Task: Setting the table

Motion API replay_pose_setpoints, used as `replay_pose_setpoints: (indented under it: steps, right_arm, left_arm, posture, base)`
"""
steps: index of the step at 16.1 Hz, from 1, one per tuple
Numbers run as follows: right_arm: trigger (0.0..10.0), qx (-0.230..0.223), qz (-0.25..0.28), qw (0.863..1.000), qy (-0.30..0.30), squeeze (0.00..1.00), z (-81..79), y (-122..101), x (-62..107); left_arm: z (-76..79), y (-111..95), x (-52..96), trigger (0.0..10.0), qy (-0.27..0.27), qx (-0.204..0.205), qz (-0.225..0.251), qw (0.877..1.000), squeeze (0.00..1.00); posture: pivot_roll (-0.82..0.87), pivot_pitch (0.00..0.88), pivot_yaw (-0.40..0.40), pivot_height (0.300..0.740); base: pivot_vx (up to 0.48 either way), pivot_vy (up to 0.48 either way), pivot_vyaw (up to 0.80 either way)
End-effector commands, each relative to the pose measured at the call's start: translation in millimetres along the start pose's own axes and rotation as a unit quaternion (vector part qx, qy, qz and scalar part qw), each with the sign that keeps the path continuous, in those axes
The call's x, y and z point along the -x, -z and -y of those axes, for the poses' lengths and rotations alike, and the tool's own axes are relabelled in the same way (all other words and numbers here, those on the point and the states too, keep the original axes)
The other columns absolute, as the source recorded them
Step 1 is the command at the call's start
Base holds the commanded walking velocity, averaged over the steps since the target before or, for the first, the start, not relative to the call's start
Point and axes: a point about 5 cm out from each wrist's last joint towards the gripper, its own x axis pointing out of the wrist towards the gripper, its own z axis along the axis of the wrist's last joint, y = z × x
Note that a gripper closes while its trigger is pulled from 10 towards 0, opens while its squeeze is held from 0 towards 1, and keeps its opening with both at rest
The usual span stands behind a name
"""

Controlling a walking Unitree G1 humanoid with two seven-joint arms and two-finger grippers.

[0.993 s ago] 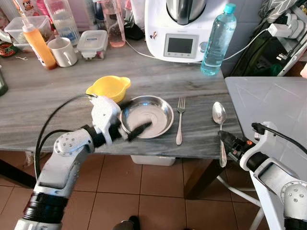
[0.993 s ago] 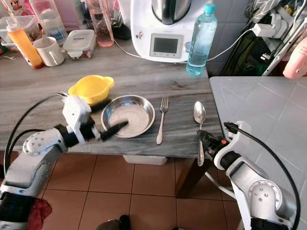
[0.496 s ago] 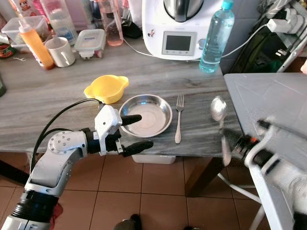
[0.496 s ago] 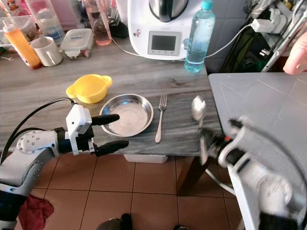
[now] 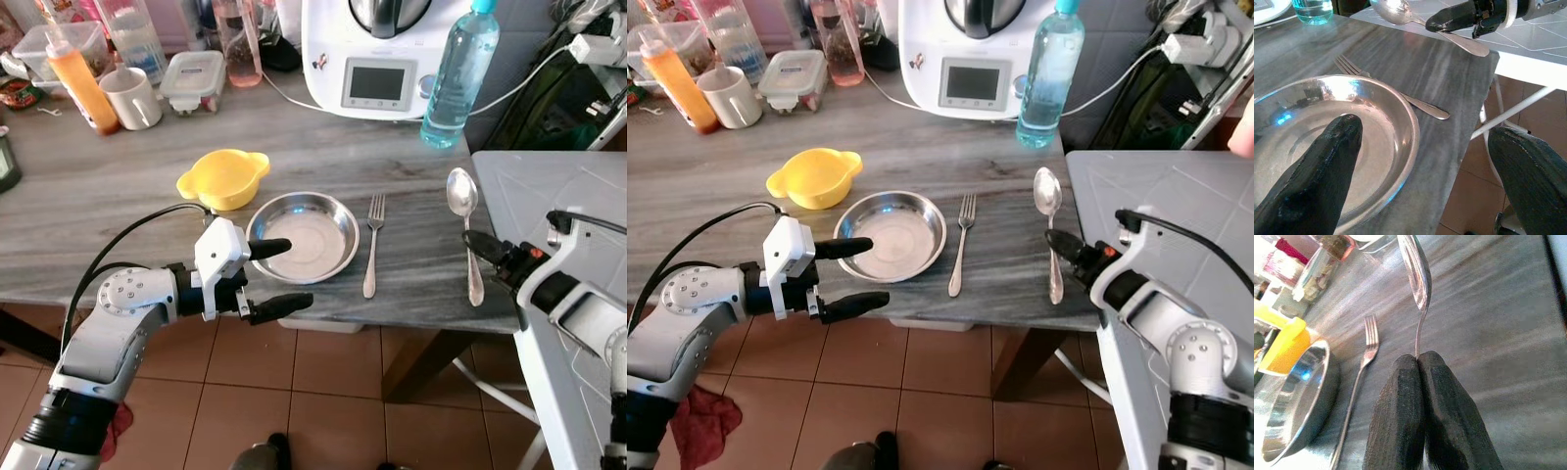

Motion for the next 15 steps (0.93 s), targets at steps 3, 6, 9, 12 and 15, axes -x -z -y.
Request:
replay_pose_setpoints:
  steps: [3, 6, 9, 12, 15]
  right_arm:
    - [10.0, -0.013, -0.03, 0.999, -0.016, 0.0, -1.6, 17, -2.9]
    - [10.0, -0.018, -0.053, 0.998, -0.015, 0.0, -0.5, 29, -3.7]
    - [10.0, -0.025, -0.054, 0.998, -0.002, 0.0, 6.0, 31, -0.4]
    - [10.0, -0.023, -0.05, 0.998, 0.026, 1.0, 15.6, 30, 2.9]
    - [10.0, -0.025, -0.047, 0.998, 0.044, 1.0, 23.1, 31, 7.9]
  left_arm:
    - [3.5, 3, 0.7, 10.0, 0.002, -0.005, -0.009, 1.0, 0.0]
    - [3.6, 5, -0.4, 10.0, 0.003, -0.001, -0.01, 1.0, 0.0]
    - [3.9, 6, 0.0, 10.0, 0.004, 0.001, -0.01, 1.0, 0.0]
    - [3.5, 6, -0.7, 10.0, 0.005, 0.001, -0.01, 1.0, 0.0]
    - [4.4, 7, -2.9, 10.0, 0.009, 0.001, -0.01, 1.0, 0.0]
  posture:
    - [0.14, 0.183, 0.054, 0.74]
    - [0.13, 0.189, 0.054, 0.74]
    - [0.13, 0.192, 0.056, 0.74]
    - [0.13, 0.192, 0.06, 0.74]
    - [0.12, 0.193, 0.061, 0.74]
  base:
    - [0.0, 0.0, 0.0]
    - [0.0, 0.0, 0.0]
    - [0.0, 0.0, 0.0]
    - [0.0, 0.0, 0.0]
    - [0.0, 0.0, 0.0]
